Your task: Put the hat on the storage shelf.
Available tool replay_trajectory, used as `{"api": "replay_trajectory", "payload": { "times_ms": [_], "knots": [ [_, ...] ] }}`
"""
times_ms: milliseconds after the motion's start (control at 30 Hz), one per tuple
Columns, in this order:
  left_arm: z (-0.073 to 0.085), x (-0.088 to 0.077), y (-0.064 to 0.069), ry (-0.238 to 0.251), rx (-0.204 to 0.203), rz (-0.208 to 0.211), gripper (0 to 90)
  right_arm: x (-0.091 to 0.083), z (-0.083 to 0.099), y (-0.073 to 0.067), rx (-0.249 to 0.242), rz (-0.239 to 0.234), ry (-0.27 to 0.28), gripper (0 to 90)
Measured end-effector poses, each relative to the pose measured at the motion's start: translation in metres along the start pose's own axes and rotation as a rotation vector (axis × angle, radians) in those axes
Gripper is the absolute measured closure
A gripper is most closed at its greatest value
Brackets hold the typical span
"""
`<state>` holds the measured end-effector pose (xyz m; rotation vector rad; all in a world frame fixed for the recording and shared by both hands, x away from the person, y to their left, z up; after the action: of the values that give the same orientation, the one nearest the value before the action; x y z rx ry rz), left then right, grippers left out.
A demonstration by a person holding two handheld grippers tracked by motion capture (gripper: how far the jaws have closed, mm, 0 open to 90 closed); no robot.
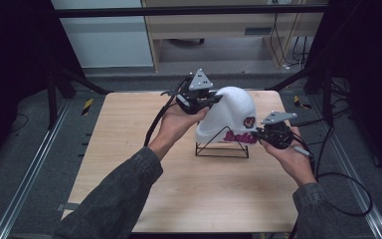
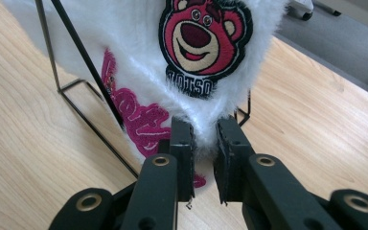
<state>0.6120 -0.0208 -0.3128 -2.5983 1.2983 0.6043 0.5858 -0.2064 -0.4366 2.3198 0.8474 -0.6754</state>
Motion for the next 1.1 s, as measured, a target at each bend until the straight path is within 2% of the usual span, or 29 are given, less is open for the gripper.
{"api": "replay_trajectory", "payload": {
  "times_ms": [233,667,1100],
  "knots": [
    [0.006,0.003,0.002,0.002,0.007,-0.003,83.7,0.001,0.006,-0.002,0.009,0.003,-0.005,79.2],
    [0.025,0.015,-0.002,-0.022,-0.029,0.016,83.7,0.011,0.02,-0.006,0.018,-0.009,-0.049,78.3],
    [0.048,0.019,-0.008,-0.06,-0.043,0.021,83.5,0.029,0.03,-0.017,0.017,-0.037,-0.09,77.3]
  ]
}}
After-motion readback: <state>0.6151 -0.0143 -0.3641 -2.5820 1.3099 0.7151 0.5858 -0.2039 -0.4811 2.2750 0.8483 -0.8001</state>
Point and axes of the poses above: each handheld gripper's, and its own axes: x roughly forward along the jaws, z roughly out of its underside, y roughly to its right, the point moved 8 cm from there along x, roughly forward along the jaws, and after that the axes turned 14 degrees about -x, right-handed, at the moved point
